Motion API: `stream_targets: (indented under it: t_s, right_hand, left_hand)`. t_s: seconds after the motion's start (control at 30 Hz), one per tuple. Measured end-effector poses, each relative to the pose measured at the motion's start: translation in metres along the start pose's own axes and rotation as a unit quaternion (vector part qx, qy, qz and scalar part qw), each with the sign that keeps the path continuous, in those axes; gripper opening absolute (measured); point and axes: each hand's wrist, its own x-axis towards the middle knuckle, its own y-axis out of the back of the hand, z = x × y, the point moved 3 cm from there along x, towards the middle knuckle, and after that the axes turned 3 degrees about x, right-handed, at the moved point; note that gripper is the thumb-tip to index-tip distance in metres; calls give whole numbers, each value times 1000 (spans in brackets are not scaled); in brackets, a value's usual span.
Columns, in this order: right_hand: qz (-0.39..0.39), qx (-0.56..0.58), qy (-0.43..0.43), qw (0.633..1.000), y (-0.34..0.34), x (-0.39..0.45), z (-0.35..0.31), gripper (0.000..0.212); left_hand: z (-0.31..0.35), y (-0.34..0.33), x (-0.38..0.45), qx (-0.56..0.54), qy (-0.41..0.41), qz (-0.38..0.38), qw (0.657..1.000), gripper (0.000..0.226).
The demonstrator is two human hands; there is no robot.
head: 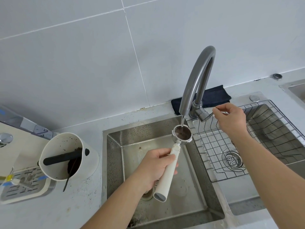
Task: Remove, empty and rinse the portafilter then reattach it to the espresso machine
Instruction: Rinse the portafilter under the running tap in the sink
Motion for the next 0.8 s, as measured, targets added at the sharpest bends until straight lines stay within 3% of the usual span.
stream_targets:
  t_s: [0.17, 0.4, 0.8]
  right_hand:
    - [0, 1, -8, 1000, 1, 0, 0, 5]
    - [-2, 2, -10, 1000, 0, 0, 0, 7]
    - [-8, 11, -6, 1000, 0, -1, -1, 8]
  left_hand:
    - [-5, 8, 2, 10, -5, 21, 1000, 19]
    - [-1, 17, 1, 79, -45, 38, 995, 40]
    - [-1, -8, 8, 24, -43, 34, 998, 31]
